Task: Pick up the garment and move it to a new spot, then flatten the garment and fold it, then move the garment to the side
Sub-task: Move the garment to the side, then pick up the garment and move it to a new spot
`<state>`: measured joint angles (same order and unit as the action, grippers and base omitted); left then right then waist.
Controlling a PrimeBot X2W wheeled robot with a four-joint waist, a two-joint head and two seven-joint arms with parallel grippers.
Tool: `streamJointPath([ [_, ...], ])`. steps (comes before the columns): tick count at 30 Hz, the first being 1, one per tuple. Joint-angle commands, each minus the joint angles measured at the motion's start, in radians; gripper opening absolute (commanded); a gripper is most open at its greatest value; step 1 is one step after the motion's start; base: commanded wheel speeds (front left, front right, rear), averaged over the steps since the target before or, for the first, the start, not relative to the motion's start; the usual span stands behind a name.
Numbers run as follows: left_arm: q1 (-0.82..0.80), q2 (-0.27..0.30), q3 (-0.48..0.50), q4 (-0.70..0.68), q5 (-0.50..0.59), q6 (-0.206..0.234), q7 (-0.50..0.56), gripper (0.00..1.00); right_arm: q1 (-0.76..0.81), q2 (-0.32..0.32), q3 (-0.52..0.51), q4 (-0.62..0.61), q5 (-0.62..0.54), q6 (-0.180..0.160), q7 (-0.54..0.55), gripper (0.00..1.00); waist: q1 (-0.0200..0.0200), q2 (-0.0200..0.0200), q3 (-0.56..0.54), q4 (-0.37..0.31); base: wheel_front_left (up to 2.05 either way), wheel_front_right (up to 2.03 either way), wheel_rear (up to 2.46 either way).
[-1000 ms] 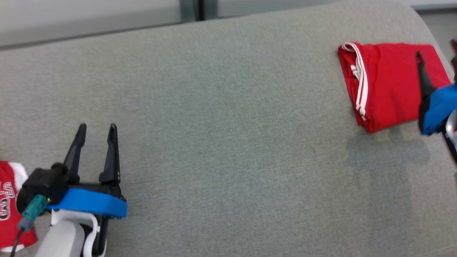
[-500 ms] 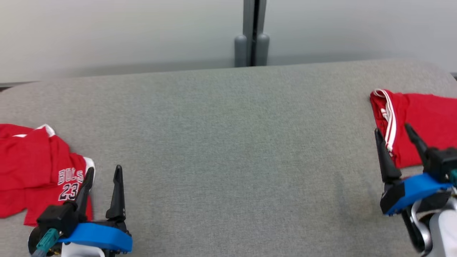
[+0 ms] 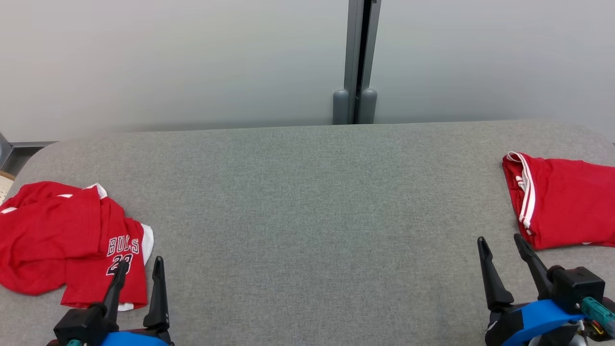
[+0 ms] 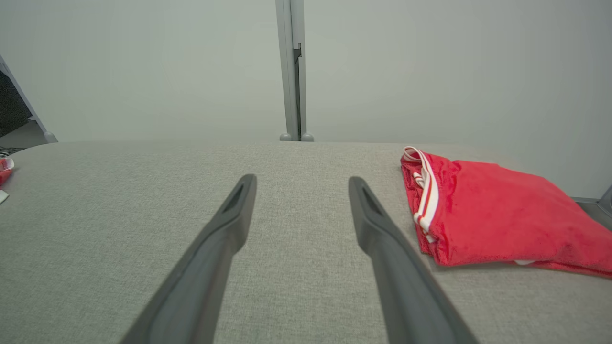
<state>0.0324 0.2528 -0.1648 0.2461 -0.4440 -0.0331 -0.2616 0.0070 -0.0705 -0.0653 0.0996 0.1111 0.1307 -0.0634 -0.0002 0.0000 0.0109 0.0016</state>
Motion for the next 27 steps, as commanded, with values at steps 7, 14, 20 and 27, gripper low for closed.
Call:
streamJointPath([
  [7, 0.025, -0.014, 0.011, -0.002, 0.017, -0.006, -0.004, 1.0, 0.032, 0.015, -0.006, -0.025, 0.004, 0.0, 0.014, 1.0, 0.0002, 0.0, -0.009, -0.018, 0.0, 0.0, 0.0],
  [14, 0.006, -0.022, 0.019, -0.009, 0.026, -0.01, -0.004, 1.0, 0.016, 0.019, -0.005, -0.021, -0.018, 0.0, 0.009, 1.0, 0.0002, 0.0, 0.008, -0.025, 0.0, 0.0, 0.0],
  [20, -0.008, -0.022, 0.019, -0.006, 0.031, -0.018, -0.004, 1.0, 0.014, 0.02, -0.012, -0.011, -0.019, 0.0, 0.002, 1.0, 0.0002, 0.0, 0.016, -0.015, 0.0, 0.0, 0.0],
  [27, -0.015, -0.023, 0.02, -0.006, 0.035, -0.015, -0.004, 1.0, 0.014, 0.021, -0.012, -0.009, -0.006, 0.0, -0.009, 1.0, 0.0002, 0.0, 0.014, 0.03, 0.0, 0.0, 0.0],
])
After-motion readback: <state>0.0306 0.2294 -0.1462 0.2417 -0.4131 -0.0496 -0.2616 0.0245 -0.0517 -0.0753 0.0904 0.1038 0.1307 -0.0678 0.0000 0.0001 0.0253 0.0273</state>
